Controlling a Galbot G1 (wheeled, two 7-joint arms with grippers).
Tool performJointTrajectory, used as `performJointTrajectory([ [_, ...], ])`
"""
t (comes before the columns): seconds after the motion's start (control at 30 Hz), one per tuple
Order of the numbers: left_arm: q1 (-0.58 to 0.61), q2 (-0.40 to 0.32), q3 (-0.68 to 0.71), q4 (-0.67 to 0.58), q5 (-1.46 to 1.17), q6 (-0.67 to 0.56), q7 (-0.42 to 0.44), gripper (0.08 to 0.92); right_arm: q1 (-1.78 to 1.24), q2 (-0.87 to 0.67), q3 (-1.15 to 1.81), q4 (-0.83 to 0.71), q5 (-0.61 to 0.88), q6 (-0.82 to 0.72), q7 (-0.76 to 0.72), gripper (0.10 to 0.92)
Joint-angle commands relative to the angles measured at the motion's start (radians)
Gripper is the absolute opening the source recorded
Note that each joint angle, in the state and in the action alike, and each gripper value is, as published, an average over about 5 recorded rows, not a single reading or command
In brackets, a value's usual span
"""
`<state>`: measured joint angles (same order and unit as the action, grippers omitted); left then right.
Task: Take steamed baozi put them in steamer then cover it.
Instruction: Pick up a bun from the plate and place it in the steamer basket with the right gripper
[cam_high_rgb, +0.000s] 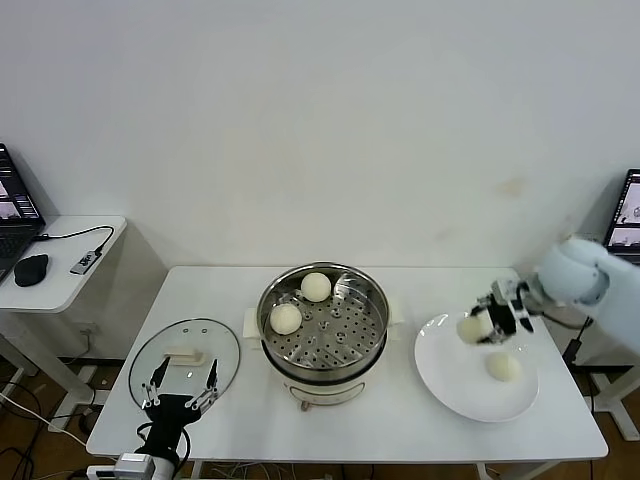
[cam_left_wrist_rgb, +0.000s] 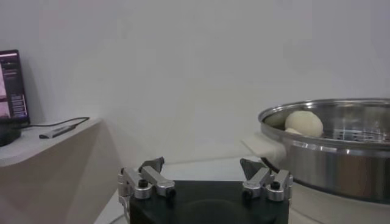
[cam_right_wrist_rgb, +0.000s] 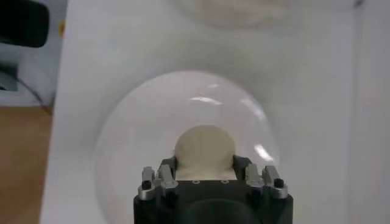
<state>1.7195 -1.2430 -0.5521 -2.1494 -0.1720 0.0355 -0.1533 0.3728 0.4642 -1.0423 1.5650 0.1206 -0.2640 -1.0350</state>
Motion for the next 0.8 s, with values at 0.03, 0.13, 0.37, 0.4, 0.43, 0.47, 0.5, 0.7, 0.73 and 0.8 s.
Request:
performJointTrajectory([
  [0.03, 0.001, 0.001, -0.002, -0.001, -0.002, 0.000, 0.000, 0.823, 0.373, 0.208, -0.192, 0.000, 0.121, -0.005, 0.010, 0.577],
  [0.13, 0.001, 0.001, -0.006, 0.000, -0.004, -0.001, 0.000, 0.823, 0.386, 0.299, -0.212, 0.002, 0.151, 0.001, 0.023, 0.577],
  [0.37, -0.001, -0.010, -0.011, 0.001, -0.008, -0.001, 0.000, 0.823, 0.323, 0.455, -0.235, 0.006, 0.205, 0.066, 0.075, 0.577],
  [0.4, -0.001, -0.012, -0.011, 0.001, -0.007, -0.001, 0.000, 0.823, 0.311, 0.473, -0.238, 0.006, 0.207, 0.079, 0.080, 0.577],
  [0.43, -0.002, -0.014, -0.011, 0.001, -0.007, -0.001, 0.000, 0.823, 0.297, 0.490, -0.240, 0.005, 0.202, 0.093, 0.081, 0.577],
  [0.47, -0.002, -0.015, -0.011, 0.001, -0.007, -0.001, 0.000, 0.823, 0.284, 0.508, -0.243, 0.003, 0.194, 0.107, 0.081, 0.577],
  [0.5, -0.003, -0.017, -0.011, 0.001, -0.007, -0.001, 0.000, 0.823, 0.271, 0.525, -0.246, 0.000, 0.181, 0.120, 0.080, 0.577],
  [0.7, -0.001, -0.023, -0.016, -0.003, -0.007, -0.001, -0.001, 0.823, 0.219, 0.621, -0.273, -0.048, 0.111, 0.237, 0.086, 0.577],
  [0.73, 0.000, -0.023, -0.018, -0.003, -0.008, -0.001, -0.001, 0.823, 0.214, 0.634, -0.276, -0.055, 0.096, 0.254, 0.088, 0.577],
  [0.8, 0.001, -0.024, -0.021, -0.004, -0.009, -0.002, -0.001, 0.823, 0.205, 0.662, -0.280, -0.071, 0.058, 0.293, 0.090, 0.577],
])
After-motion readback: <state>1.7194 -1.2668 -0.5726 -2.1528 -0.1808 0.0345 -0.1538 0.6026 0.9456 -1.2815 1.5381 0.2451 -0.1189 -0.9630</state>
